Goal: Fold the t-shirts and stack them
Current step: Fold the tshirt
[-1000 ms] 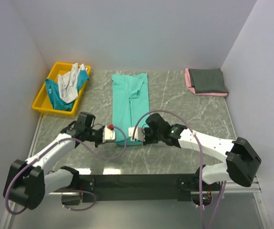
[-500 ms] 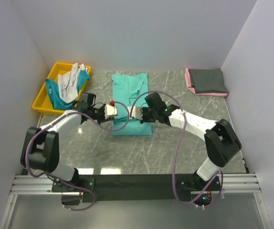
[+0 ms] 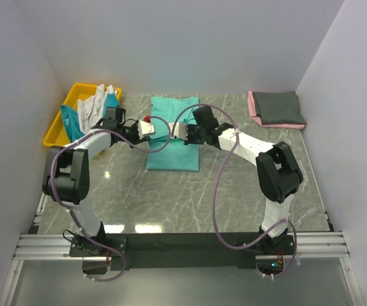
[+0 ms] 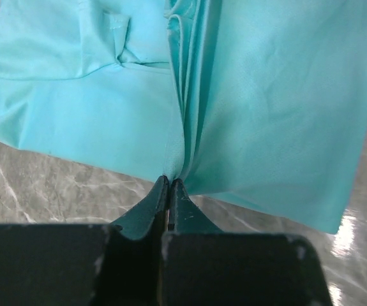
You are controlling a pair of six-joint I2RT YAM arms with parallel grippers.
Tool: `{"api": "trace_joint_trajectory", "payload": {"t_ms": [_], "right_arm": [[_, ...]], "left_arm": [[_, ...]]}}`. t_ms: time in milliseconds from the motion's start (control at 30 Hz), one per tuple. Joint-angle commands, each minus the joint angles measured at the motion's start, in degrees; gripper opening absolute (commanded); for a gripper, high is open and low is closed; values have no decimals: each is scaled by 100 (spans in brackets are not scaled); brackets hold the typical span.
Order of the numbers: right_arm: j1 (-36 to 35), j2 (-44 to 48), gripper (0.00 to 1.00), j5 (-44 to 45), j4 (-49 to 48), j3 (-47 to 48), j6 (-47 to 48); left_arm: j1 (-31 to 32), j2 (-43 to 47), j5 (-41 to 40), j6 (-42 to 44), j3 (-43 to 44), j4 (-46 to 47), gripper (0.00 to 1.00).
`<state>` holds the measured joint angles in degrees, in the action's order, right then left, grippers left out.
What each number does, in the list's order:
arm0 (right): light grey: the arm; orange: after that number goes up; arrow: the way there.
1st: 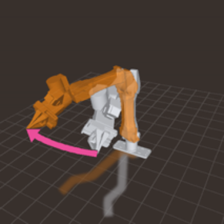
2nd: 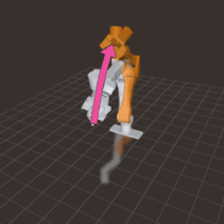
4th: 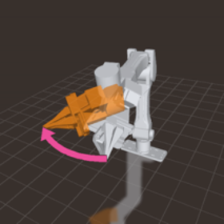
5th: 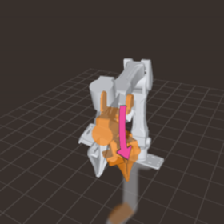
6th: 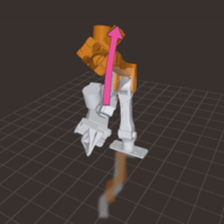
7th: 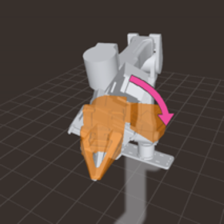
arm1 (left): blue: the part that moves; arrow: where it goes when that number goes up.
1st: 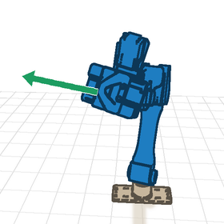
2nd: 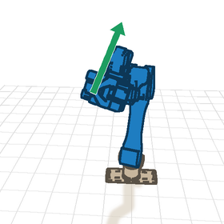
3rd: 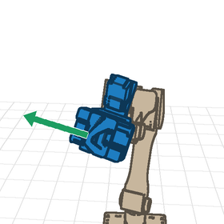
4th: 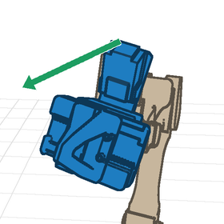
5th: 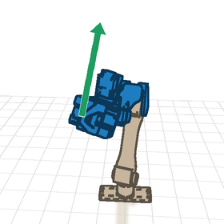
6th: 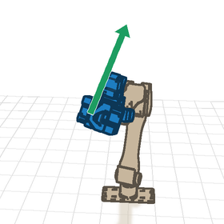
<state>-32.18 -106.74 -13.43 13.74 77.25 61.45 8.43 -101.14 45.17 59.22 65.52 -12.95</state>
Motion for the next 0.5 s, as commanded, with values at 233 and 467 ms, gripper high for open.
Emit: {"api": "trace_joint_trajectory", "payload": {"t_ms": [233, 467], "right_arm": [[265, -734, 0, -133, -179, 1036, 113], [318, -1235, 0, -55, -284, 1432, 157]], "left_arm": [[-192, -748, 71, -139, 901, 398, 1], [-192, -1302, -43, -297, 1481, 398, 1]]}}
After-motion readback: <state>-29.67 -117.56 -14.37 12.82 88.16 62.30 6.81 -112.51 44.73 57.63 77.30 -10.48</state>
